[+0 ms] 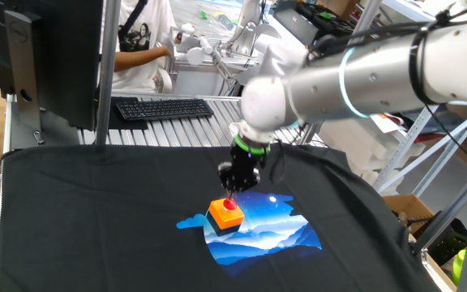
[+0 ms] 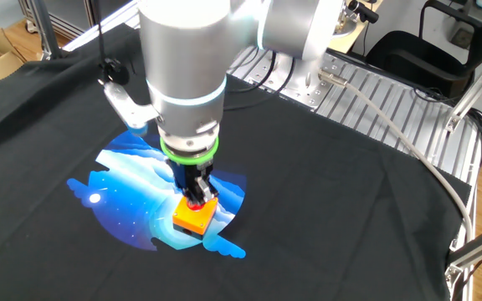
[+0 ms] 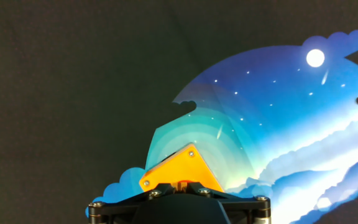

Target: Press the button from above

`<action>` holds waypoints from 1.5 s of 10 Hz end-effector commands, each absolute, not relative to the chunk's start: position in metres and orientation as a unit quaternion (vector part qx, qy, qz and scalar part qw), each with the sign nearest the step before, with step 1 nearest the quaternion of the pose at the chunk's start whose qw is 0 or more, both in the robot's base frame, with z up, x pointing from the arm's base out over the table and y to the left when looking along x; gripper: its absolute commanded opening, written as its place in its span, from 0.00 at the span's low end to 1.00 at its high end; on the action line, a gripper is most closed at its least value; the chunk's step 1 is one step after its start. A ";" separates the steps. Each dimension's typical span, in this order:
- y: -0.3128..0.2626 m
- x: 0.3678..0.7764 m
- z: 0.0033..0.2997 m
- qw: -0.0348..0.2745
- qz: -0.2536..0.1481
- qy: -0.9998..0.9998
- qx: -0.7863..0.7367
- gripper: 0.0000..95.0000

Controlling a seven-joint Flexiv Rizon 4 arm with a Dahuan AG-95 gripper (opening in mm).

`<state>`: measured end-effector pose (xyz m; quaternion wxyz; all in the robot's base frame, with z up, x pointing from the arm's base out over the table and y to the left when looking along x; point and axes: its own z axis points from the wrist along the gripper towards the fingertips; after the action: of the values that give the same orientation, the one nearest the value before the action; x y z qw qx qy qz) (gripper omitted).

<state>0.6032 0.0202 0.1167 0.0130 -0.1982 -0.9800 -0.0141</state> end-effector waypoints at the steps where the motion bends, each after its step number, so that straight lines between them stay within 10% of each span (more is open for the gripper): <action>1: 0.019 0.600 0.122 0.008 -0.011 -0.980 -0.198 0.00; 15: 0.021 0.598 0.102 0.006 -0.013 -0.979 -0.204 0.00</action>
<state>0.5980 0.0201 0.0993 0.0039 -0.2046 -0.9787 -0.0138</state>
